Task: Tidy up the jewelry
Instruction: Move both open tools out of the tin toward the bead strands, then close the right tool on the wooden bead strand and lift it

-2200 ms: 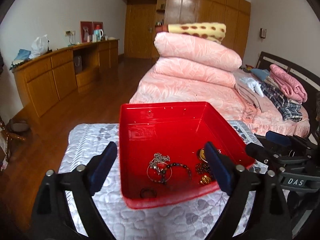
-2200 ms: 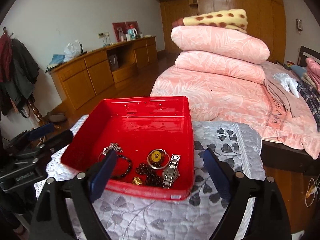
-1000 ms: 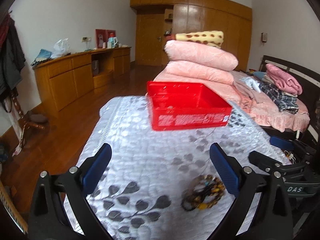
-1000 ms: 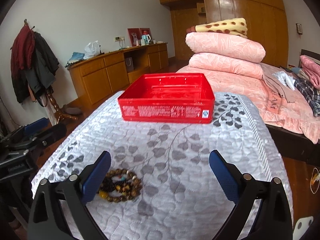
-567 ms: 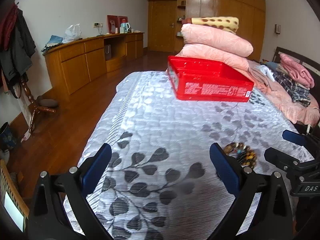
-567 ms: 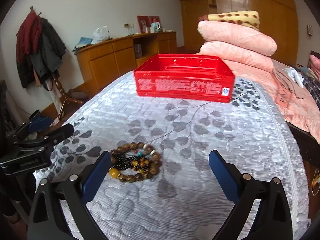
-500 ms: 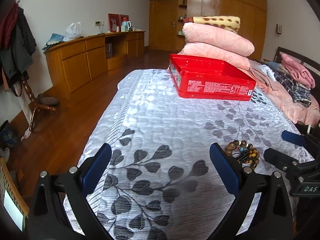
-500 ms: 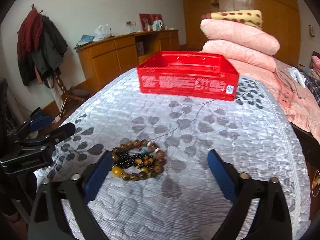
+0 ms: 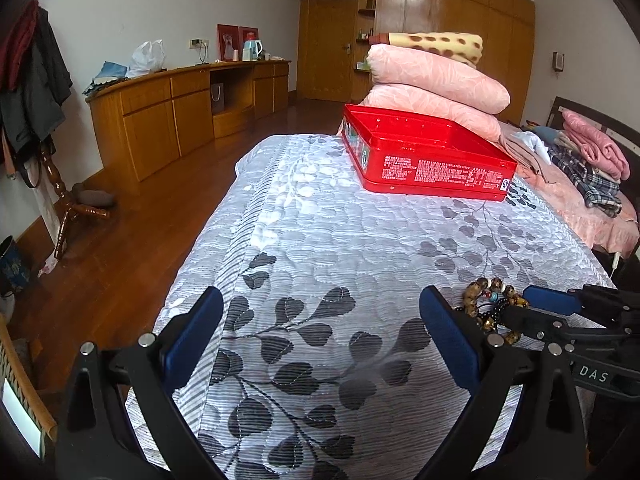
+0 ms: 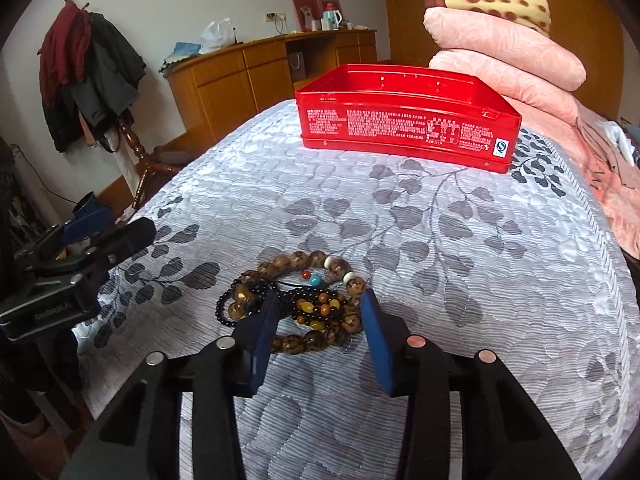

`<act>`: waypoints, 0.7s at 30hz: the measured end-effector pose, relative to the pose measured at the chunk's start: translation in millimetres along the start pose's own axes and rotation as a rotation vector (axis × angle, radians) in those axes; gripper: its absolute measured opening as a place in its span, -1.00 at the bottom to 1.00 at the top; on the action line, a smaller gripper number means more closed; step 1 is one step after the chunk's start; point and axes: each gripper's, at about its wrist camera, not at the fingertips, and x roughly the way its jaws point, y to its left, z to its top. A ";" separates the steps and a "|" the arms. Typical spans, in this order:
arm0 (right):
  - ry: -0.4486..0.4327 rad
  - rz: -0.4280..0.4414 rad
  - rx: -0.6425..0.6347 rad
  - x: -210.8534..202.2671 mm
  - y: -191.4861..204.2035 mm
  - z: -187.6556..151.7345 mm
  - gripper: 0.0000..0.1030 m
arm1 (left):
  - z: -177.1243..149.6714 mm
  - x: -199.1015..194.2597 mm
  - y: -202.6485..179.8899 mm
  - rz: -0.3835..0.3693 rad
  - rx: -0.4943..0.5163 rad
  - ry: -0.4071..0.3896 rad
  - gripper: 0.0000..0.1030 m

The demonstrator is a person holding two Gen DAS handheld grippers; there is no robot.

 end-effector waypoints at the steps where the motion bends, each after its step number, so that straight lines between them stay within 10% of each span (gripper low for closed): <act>1: 0.000 -0.001 -0.003 0.4 -0.3 0.4 -0.31 | -0.3 0.9 0.8 -0.001 -0.002 0.001 0.85; 7: 0.000 0.037 -0.008 1.6 -0.3 3.1 -0.59 | 0.1 4.0 1.7 -0.008 -0.008 0.007 0.85; 21: 0.011 0.084 0.093 -3.8 -21.5 3.0 -0.51 | -0.2 6.9 -2.0 -0.003 -0.001 0.015 0.85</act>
